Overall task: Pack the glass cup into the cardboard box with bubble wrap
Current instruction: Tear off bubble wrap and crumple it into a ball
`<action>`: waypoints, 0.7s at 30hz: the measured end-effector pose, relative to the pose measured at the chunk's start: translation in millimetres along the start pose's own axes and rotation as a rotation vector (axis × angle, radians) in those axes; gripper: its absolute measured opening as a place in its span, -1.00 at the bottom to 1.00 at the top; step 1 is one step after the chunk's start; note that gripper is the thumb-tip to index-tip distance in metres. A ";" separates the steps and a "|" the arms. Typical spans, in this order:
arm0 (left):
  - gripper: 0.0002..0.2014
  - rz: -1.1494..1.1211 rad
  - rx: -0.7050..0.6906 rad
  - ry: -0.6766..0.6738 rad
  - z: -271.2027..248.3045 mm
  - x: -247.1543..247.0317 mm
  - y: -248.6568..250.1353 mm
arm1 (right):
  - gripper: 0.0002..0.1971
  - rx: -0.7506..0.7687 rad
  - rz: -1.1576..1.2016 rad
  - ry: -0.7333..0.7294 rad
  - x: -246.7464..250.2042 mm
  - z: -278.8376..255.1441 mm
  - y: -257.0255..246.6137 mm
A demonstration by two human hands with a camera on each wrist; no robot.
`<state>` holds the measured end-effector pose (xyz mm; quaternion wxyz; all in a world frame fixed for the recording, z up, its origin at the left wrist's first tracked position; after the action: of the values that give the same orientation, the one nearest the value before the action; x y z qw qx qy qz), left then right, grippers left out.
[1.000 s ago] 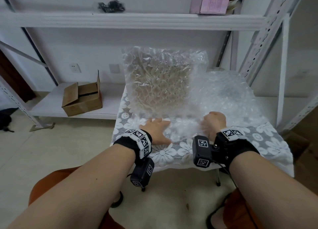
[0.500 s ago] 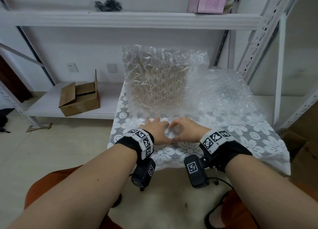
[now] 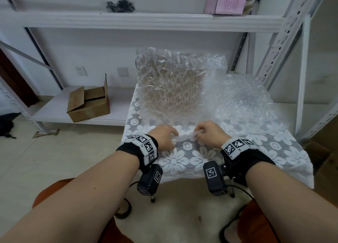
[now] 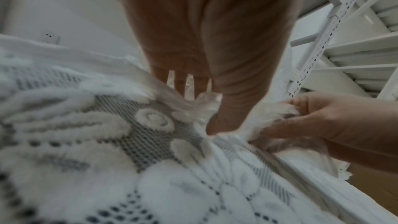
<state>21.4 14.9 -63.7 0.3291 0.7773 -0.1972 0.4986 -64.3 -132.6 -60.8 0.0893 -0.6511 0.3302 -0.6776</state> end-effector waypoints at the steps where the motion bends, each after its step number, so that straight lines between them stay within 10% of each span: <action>1: -0.56 -0.015 0.023 0.007 -0.2 2.0 -4.1 | -0.85 -0.019 0.023 0.006 0.8 0.2 4.2; 4: -0.86 -0.084 0.089 0.055 -0.3 10.1 -17.5 | -0.85 -0.084 0.124 0.020 2.1 -0.9 20.4; 21: -0.77 -0.475 0.314 0.179 5.2 20.4 -71.7 | -0.69 -0.307 0.299 0.275 11.0 0.2 44.6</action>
<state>78.9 62.2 -69.3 0.3282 0.7961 0.0998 0.4985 -79.3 -172.9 -76.8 0.0428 -0.5027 0.5307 -0.6810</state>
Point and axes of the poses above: each hand's wrist, its own z-axis towards the middle knuckle, its own x-axis out of the back of the hand, y = z × x, the point moved 4 cm from there along z, towards the middle knuckle, and after that the axes turned 5 degrees about x, right-handed, at the moved point
